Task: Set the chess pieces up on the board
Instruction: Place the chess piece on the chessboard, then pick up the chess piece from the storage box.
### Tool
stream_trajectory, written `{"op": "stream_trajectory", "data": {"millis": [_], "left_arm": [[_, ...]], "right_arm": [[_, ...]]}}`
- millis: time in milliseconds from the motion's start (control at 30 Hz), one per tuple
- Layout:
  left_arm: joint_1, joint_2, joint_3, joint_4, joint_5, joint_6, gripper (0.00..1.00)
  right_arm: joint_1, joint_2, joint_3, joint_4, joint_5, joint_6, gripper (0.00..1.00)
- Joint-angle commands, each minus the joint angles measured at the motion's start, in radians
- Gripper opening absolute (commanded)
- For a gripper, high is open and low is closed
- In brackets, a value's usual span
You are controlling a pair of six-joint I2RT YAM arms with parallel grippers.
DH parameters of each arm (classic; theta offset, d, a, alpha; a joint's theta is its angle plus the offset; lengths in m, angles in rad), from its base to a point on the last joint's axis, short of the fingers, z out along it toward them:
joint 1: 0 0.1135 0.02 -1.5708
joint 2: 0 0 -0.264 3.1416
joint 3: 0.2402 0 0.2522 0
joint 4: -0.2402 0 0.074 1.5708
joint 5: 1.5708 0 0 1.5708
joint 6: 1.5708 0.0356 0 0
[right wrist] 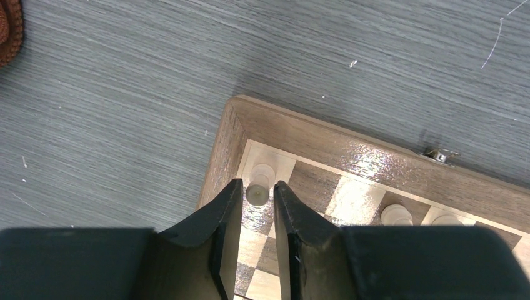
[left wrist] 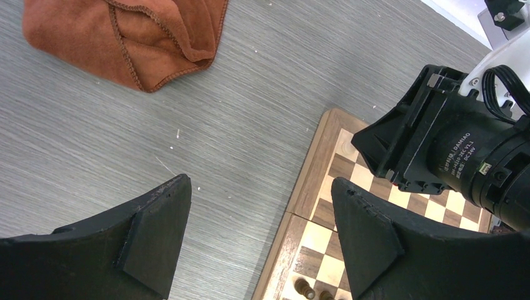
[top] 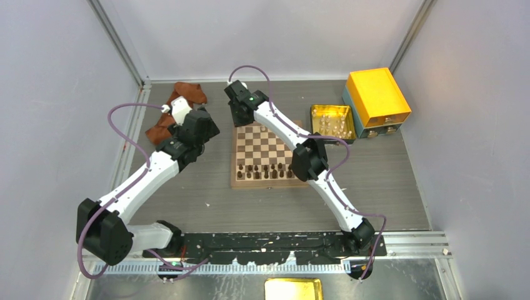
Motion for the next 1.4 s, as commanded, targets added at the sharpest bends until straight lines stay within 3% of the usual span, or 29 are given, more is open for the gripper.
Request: {"op": "stream_trajectory", "data": {"millis": [0,333,633,1067,1367], "left_arm": [[-0.003,0.004,0.018,0.062,-0.017,-0.008,0.83],[-0.003,-0.007,0.021,0.036,-0.036,-0.008,0.84],[-0.003,-0.031,0.029,0.006,-0.069,-0.007,0.83],[-0.031,0.137,0.139,0.022,-0.032,0.008,0.83],[-0.055,0.232,0.218,0.021,-0.039,0.031,0.83]], "right_arm": [[-0.002,-0.008,0.028,0.037,-0.009,-0.014,0.31],[-0.002,-0.095,0.016,0.039,0.01,-0.03,0.33],[-0.035,-0.34,-0.187,0.154,0.086,-0.055,0.33],[-0.359,-0.669,-0.713,0.38,0.155,0.002,0.29],[-0.487,-0.585,-0.751,0.381,0.106,0.027,0.28]]}}
